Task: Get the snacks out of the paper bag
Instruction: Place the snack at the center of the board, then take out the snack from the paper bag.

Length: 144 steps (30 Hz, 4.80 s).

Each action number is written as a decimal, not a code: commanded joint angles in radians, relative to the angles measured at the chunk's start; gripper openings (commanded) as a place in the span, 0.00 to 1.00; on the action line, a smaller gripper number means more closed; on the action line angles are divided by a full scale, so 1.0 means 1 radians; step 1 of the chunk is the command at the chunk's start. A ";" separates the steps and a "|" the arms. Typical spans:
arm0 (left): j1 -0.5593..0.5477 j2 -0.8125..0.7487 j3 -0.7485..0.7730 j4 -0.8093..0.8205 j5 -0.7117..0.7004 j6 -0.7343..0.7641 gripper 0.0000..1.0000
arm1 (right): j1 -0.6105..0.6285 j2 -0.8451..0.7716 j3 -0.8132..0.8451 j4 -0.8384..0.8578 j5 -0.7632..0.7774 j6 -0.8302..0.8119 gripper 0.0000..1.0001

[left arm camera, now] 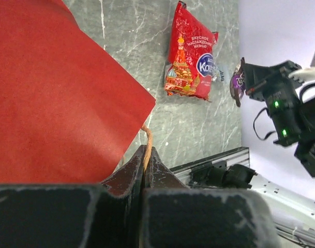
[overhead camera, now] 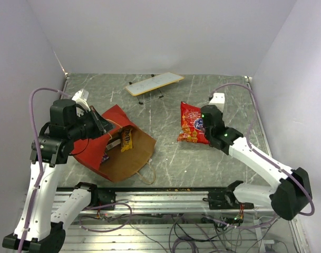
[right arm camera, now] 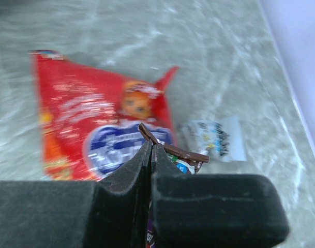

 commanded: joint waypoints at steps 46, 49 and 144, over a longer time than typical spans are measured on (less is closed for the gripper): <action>-0.037 0.013 0.124 -0.132 0.003 0.053 0.07 | -0.572 -0.216 -0.247 -0.125 -0.837 0.375 0.67; -0.037 0.036 0.132 -0.117 0.028 0.069 0.07 | -0.542 -0.255 -0.197 -0.275 -0.906 0.406 0.67; -0.037 -0.104 -0.007 0.038 0.065 -0.136 0.07 | 0.661 0.806 0.030 0.839 -0.097 -0.141 0.86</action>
